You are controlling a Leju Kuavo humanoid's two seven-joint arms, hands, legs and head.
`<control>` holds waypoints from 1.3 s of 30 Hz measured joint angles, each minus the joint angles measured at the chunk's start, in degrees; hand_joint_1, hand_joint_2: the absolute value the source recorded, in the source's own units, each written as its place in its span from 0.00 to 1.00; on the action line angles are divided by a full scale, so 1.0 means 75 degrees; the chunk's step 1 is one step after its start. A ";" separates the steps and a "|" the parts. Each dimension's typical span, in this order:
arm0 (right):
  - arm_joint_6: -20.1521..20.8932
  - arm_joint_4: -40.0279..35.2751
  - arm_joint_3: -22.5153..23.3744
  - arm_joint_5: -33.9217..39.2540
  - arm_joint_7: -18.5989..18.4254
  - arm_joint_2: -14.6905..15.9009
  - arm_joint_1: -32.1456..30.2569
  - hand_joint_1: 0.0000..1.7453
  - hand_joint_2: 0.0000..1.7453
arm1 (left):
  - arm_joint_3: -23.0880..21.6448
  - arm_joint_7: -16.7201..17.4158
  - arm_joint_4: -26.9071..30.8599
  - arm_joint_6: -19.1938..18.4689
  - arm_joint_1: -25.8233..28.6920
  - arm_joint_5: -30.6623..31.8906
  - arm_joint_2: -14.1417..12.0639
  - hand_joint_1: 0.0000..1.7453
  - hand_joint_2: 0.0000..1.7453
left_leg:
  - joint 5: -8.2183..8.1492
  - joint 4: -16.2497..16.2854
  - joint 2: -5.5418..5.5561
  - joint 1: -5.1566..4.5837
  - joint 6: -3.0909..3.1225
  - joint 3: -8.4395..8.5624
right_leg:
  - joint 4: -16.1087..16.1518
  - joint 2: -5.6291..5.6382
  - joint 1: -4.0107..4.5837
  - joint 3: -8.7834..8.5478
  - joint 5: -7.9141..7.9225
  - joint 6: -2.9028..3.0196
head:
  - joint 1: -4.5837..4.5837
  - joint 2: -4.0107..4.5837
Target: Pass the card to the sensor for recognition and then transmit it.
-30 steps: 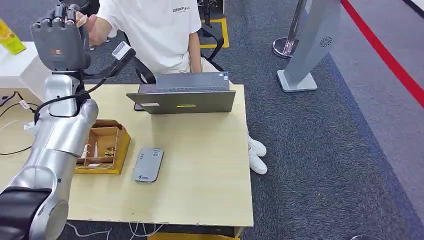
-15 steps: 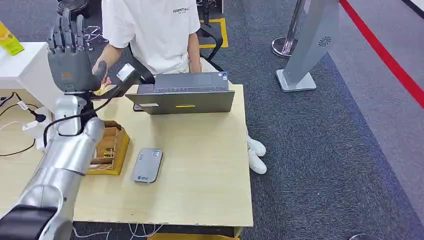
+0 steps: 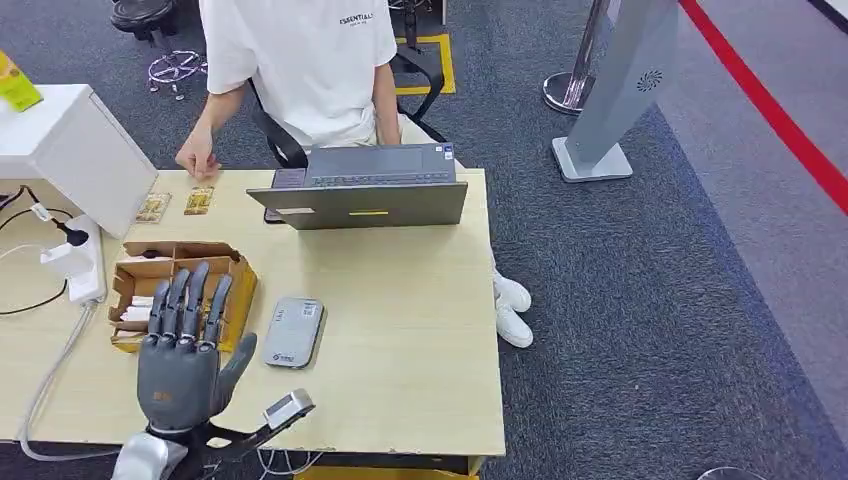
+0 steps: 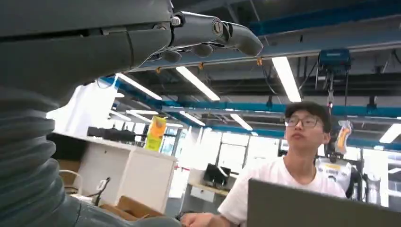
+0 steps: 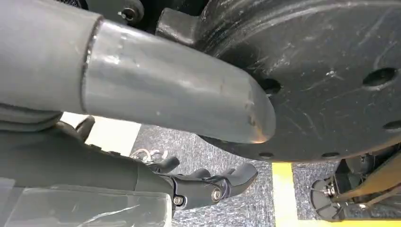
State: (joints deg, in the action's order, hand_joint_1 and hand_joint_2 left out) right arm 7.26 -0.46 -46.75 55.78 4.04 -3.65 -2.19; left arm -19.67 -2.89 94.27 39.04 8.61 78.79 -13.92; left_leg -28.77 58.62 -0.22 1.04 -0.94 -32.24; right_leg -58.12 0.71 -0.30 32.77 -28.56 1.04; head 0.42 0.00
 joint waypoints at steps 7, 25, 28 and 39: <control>-0.3866 -0.0449 -0.1053 -0.1740 -0.1358 -0.0414 0.0529 0.00 0.00 | 0.0365 0.1443 0.0086 -0.0819 0.0366 0.0679 -0.0116 0.00 1.00 | 0.0015 -0.0002 0.0005 0.0013 -0.0019 0.0016 | -0.0005 -0.0010 0.0014 -0.0018 0.0010 0.0010 | -0.0006 0.0000; -0.3858 -0.0691 -0.2171 -0.1935 -0.1387 -0.0472 0.0871 0.00 0.00 | 0.2568 0.0790 -0.4923 -0.0775 -0.1691 0.0560 -0.0186 0.00 1.00 | 0.0038 -0.0002 0.0033 0.0019 -0.0039 0.0024 | -0.0024 -0.0022 0.0019 -0.0026 0.0013 0.0020 | -0.0003 0.0000; -0.3858 -0.0691 -0.2221 -0.1932 -0.1387 -0.0472 0.0875 0.00 0.00 | 0.2582 0.0723 -0.5098 -0.0638 -0.1726 0.0650 -0.0137 0.00 1.00 | 0.0037 -0.0002 0.0033 0.0019 -0.0039 0.0024 | -0.0022 -0.0021 0.0019 -0.0026 0.0012 0.0018 | 0.0000 0.0000; -0.3861 -0.0691 -0.2352 -0.1923 -0.1387 -0.0469 0.0897 0.00 0.00 | 0.2582 0.0600 -0.5240 -0.0358 -0.1823 0.0886 0.0164 0.00 1.00 | 0.0038 0.0000 0.0032 0.0019 -0.0039 0.0027 | -0.0023 -0.0021 0.0019 -0.0026 0.0013 0.0019 | -0.0003 0.0000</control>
State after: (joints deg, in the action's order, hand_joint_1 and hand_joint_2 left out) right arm -21.70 -5.64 -64.39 41.35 -6.36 -7.17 4.53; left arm -0.31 1.62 54.97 36.35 -5.06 85.44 -12.70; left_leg -28.49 58.61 0.02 1.19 -1.23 -32.04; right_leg -58.29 0.56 -0.16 32.58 -28.46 1.18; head 0.39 0.00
